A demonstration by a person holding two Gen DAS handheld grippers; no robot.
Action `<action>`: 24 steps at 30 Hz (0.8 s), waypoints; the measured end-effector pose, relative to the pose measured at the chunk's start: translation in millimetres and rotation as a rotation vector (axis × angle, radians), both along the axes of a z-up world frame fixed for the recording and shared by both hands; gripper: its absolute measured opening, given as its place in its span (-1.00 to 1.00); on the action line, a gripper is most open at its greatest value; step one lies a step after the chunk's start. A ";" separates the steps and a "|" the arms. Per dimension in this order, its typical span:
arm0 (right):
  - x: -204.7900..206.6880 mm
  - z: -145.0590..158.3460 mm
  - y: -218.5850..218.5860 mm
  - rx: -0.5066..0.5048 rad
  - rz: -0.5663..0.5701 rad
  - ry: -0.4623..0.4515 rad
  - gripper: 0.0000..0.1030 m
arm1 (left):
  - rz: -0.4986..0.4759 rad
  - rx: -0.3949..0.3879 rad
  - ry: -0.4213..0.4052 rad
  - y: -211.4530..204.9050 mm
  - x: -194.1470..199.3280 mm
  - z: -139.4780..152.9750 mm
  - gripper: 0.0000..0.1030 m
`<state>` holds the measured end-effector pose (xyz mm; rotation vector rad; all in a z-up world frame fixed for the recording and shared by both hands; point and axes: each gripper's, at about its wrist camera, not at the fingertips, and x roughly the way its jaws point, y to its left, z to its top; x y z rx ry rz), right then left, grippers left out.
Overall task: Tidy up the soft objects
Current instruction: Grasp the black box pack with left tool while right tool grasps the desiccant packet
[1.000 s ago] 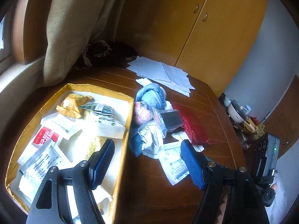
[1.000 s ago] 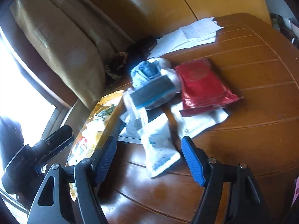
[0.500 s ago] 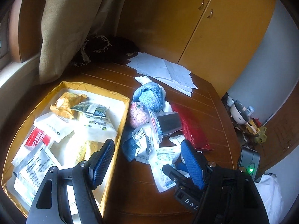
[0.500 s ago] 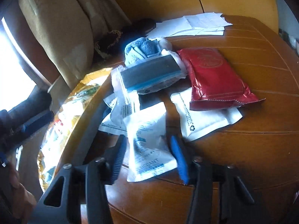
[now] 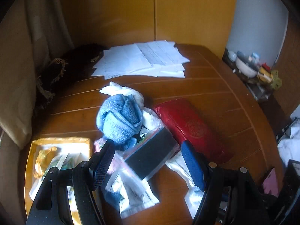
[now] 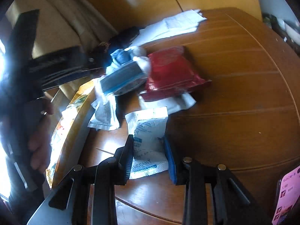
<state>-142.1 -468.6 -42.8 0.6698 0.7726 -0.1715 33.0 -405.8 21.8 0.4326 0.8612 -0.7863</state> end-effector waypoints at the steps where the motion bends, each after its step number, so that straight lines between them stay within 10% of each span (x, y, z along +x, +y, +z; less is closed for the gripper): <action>1: -0.7 -1.4 -3.3 0.018 0.001 -0.004 -0.39 | -0.009 0.024 -0.004 -5.5 3.5 -5.7 0.48; 11: -2.9 -1.6 -4.5 0.022 0.009 -0.012 -0.38 | -0.078 0.182 -0.011 -26.8 -17.9 -34.7 0.49; 15: -6.0 -2.5 -7.6 0.052 -0.002 -0.022 -0.38 | -0.030 0.212 -0.021 -26.9 -15.6 -46.9 0.06; 24: -7.5 -3.8 -11.0 0.102 -0.012 -0.023 -0.38 | 0.040 -0.092 0.098 35.0 -33.8 -1.8 -0.12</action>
